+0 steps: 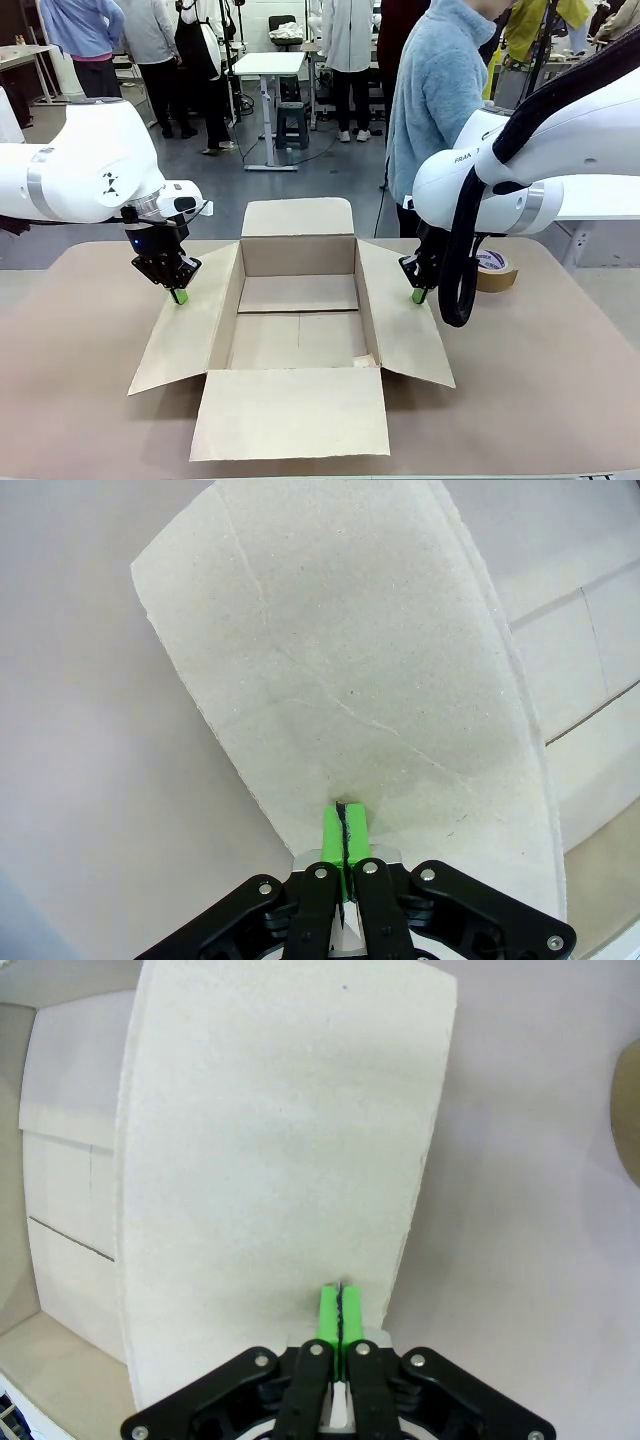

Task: Wrap the clocks to prevent damage.
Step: Once the human has placed the objects inside and stepped back, release both hands from the side flaps of the Package Box.

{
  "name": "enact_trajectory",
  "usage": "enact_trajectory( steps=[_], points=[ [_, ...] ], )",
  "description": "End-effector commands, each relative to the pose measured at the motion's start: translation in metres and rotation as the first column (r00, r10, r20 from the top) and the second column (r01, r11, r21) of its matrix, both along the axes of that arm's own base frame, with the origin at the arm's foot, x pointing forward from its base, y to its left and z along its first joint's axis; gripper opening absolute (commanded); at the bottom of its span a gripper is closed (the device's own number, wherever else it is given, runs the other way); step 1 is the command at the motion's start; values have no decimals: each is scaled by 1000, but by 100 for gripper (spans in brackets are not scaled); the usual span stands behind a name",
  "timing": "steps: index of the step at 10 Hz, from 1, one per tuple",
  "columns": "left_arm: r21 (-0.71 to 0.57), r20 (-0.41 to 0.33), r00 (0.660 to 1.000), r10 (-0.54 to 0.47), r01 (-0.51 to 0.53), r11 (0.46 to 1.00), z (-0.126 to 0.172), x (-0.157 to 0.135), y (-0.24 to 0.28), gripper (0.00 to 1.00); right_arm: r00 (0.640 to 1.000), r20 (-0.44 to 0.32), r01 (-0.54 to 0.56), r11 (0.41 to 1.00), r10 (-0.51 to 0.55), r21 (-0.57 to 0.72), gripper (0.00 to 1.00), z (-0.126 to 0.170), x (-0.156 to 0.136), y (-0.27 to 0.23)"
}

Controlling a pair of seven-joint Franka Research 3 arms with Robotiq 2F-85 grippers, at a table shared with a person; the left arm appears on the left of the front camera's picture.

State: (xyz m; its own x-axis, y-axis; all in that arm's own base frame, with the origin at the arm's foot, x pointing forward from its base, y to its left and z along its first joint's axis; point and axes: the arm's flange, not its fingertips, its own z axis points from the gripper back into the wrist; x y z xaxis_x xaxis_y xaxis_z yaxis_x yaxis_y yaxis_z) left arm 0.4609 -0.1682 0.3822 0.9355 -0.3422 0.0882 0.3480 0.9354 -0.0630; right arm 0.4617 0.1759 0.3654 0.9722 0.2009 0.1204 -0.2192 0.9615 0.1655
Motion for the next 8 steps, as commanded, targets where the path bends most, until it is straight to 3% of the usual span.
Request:
enact_trajectory(
  steps=[1,8],
  points=[
    [6,-5,1000,0,0,1000,0,0,2,0,1000,0,4,1000,-4,0,1,1,-1,0],
    [6,-5,1000,0,0,1000,0,0,2,0,1000,0,4,1000,-4,0,1,1,-1,0]
  ],
)
